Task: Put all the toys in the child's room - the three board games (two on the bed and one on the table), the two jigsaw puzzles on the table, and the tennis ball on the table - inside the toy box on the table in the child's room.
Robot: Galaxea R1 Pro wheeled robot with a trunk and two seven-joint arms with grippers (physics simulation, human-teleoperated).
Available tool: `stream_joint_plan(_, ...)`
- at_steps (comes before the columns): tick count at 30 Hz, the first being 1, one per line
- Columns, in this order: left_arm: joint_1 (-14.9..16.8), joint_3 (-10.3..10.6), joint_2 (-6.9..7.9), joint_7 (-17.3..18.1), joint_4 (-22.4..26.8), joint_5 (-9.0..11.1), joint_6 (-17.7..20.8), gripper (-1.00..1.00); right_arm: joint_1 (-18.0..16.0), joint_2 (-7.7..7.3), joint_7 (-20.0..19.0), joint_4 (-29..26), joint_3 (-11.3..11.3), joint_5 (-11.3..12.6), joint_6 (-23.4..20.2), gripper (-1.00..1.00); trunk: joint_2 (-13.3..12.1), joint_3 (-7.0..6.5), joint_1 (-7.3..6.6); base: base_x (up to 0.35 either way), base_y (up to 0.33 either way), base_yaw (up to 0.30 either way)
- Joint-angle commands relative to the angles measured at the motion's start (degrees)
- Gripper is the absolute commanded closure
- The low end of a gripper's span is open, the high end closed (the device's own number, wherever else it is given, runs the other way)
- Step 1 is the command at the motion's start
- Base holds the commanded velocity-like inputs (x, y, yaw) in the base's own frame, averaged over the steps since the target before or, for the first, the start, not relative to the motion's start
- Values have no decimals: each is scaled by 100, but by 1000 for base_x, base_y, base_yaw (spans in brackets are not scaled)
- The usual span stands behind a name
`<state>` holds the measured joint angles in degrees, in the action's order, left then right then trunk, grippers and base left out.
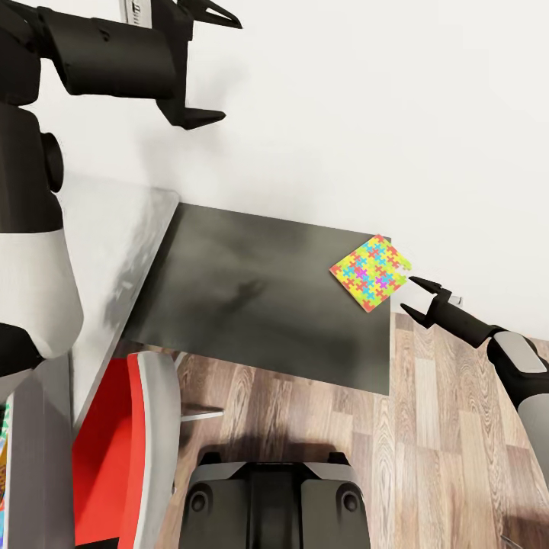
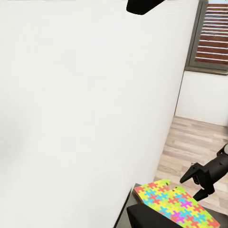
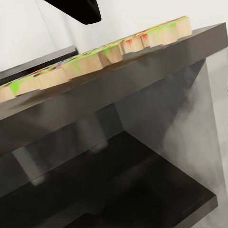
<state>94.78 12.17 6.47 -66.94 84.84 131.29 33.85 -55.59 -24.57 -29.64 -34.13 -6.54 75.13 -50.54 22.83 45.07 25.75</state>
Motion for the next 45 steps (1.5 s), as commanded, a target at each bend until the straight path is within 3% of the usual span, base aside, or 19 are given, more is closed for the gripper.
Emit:
stream_joint_plan(1,6,1,3,-29,-1,18,34,-100,-4,2,-15,4,-18,-17,-35,-100,9,7,3,0,0,0)
stream_joint_plan(11,124,-9,81,-35,15,113,34,-100,0,2,-15,5,-22,-20,-2,-100,9,7,3,0,0,0)
stream_joint_plan(26,158,-10,92,-37,48,138,34,-100,3,-1,-14,11,-11,-18,376,-100,9,7,3,0,0,0)
stream_joint_plan(45,163,-12,91,-33,58,142,34,-100,4,4,-15,12,1,-22,483,-100,9,7,3,0,0,17)
